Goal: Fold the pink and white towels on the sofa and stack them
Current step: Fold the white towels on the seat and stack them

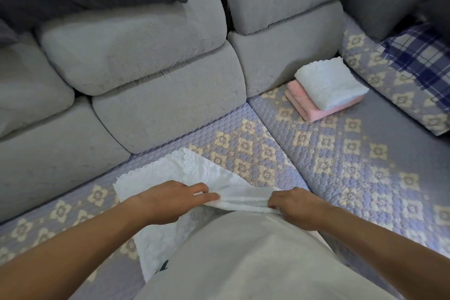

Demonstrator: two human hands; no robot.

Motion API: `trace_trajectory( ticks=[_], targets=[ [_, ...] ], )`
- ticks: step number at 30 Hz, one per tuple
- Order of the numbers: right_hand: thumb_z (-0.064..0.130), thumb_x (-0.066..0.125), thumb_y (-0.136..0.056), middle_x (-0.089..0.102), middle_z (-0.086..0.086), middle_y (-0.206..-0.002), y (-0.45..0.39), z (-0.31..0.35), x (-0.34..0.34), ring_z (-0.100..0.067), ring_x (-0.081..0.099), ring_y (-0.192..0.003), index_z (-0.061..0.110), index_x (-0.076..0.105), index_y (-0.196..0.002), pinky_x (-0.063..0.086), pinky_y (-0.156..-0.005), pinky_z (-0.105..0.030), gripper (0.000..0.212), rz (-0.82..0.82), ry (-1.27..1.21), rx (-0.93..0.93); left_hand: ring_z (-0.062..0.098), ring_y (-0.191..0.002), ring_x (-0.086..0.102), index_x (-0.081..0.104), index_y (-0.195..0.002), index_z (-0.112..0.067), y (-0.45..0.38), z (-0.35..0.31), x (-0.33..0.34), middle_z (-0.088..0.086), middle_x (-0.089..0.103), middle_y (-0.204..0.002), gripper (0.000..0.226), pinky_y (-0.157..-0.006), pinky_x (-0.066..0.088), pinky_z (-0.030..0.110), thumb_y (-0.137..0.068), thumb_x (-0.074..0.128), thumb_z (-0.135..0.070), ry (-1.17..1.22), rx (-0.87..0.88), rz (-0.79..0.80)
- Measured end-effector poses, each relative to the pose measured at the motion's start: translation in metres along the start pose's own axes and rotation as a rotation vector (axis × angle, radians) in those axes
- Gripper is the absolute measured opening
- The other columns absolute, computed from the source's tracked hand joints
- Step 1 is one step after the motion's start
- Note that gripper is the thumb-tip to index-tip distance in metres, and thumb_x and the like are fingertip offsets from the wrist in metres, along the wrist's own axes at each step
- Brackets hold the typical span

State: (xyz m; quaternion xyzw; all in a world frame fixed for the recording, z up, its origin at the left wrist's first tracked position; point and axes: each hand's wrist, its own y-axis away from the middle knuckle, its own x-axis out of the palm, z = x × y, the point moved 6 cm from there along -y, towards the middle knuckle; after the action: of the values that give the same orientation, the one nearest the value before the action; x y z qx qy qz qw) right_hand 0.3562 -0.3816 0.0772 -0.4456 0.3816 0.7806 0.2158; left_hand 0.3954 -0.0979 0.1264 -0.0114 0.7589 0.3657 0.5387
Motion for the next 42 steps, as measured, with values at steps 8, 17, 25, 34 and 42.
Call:
trace_trajectory(
  ticks=[8, 17, 25, 34, 42],
  targets=[
    [0.061, -0.002, -0.098, 0.063, 0.007, -0.102, 0.000, 0.011, -0.003, -0.020, 0.061, -0.090, 0.025, 0.057, -0.106, 0.047, -0.079, -0.038, 0.069, 0.060, 0.089, -0.025, 0.012, -0.084, 0.054, 0.041, -0.135, -0.056, -0.004, -0.005, 0.003, -0.038, 0.038, -0.112, 0.052, -0.071, 0.051, 0.031, -0.098, 0.057, -0.023, 0.033, 0.083, 0.040],
    [0.017, 0.041, -0.098, 0.050, -0.001, -0.069, 0.003, -0.011, -0.007, -0.025, 0.044, -0.061, 0.024, 0.032, -0.090, 0.021, -0.050, -0.026, 0.014, -0.086, -0.140, 0.251, -0.004, -0.079, 0.051, 0.068, -0.091, -0.025, -0.013, 0.016, 0.003, -0.021, 0.051, -0.087, 0.006, -0.069, 0.038, 0.013, -0.095, 0.064, -0.028, 0.480, -0.165, -0.353],
    [0.001, 0.054, -0.077, 0.057, 0.004, -0.084, 0.010, -0.010, 0.004, -0.025, 0.053, -0.054, 0.037, 0.048, -0.123, 0.039, -0.049, -0.032, 0.059, -0.248, 0.028, 0.201, 0.003, -0.078, 0.060, 0.076, -0.095, -0.018, 0.003, 0.006, -0.003, -0.010, 0.069, -0.087, 0.032, -0.072, 0.042, 0.005, -0.097, 0.050, -0.037, 0.468, -0.163, -0.685],
    [0.019, 0.054, -0.089, 0.063, 0.006, -0.085, 0.016, -0.018, -0.012, -0.018, 0.064, -0.062, 0.019, 0.067, -0.094, 0.047, -0.049, -0.027, 0.014, -0.581, -0.118, 0.287, 0.015, -0.043, 0.034, 0.054, -0.079, -0.014, 0.007, 0.005, -0.023, -0.003, 0.053, -0.079, 0.031, -0.037, 0.030, 0.029, -0.072, 0.075, 0.007, 0.135, -0.195, -0.758],
    [0.006, 0.054, -0.095, 0.059, -0.002, -0.091, 0.016, -0.043, -0.078, -0.033, 0.056, -0.068, 0.013, 0.050, -0.094, 0.040, -0.058, -0.037, 0.008, -0.802, -0.354, 0.790, 0.025, -0.035, 0.045, 0.064, -0.094, -0.014, 0.008, 0.030, -0.089, 0.005, 0.053, -0.088, 0.042, -0.038, 0.024, 0.025, -0.060, 0.077, 0.007, -0.114, -0.398, -0.730]
  ],
)
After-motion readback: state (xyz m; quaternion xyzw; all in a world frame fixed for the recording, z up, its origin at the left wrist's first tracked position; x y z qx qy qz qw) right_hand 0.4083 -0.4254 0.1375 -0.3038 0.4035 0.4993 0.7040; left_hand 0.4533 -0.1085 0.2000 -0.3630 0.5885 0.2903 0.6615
